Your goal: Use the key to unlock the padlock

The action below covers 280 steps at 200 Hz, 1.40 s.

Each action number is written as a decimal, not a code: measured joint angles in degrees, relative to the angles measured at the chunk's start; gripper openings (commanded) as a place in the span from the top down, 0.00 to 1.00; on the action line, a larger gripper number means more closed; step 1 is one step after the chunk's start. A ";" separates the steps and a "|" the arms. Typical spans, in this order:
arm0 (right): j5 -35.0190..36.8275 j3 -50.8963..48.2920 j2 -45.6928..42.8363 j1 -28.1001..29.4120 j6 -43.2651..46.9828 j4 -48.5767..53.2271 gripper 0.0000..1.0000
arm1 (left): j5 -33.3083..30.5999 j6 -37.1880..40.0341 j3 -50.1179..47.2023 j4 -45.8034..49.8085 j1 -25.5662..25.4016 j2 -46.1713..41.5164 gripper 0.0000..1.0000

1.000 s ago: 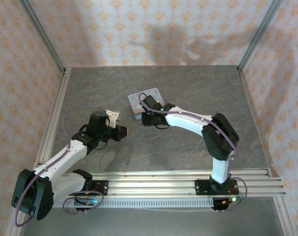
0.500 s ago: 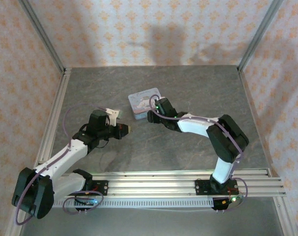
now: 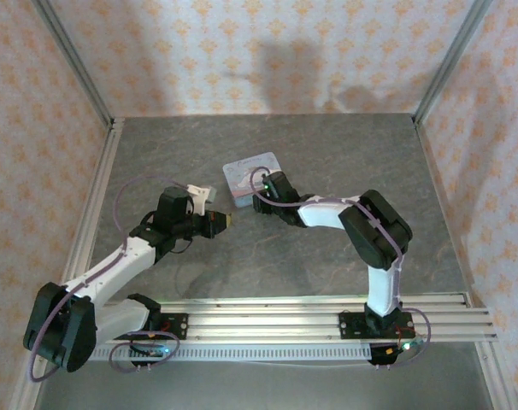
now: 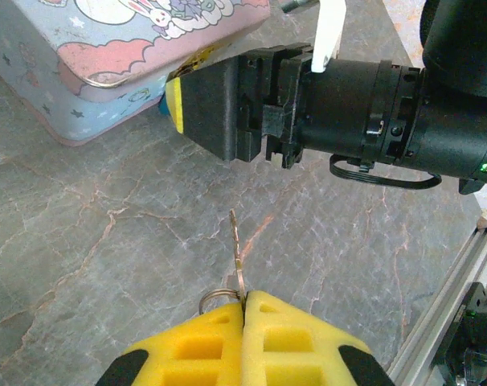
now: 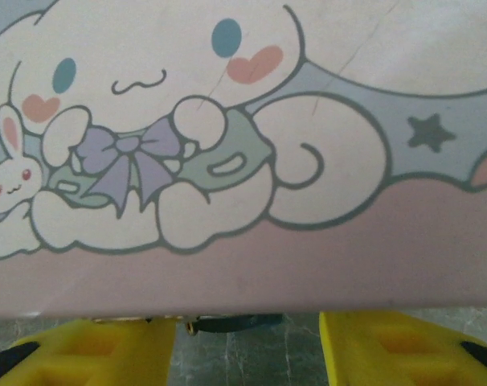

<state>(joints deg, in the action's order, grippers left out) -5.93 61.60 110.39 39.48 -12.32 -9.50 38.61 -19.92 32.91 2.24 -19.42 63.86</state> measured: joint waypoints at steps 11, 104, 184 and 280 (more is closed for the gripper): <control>0.00 0.46 0.44 0.00 0.04 -0.02 0.51 | -0.02 0.07 0.15 0.02 0.00 0.55 1.00; 0.13 3.80 3.56 0.00 0.79 0.17 0.78 | -0.07 0.96 0.17 0.09 0.00 2.05 1.00; -0.72 7.37 3.52 0.00 -1.16 7.10 0.98 | -0.02 3.56 0.15 0.59 -0.11 2.05 1.00; -9.40 13.73 0.57 0.00 -6.67 23.32 1.00 | -0.02 7.61 -5.29 -4.52 -1.86 2.03 1.00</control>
<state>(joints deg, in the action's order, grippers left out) -15.33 75.33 110.96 39.48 -18.98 13.82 38.59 -12.32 27.62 -2.28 -21.28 65.89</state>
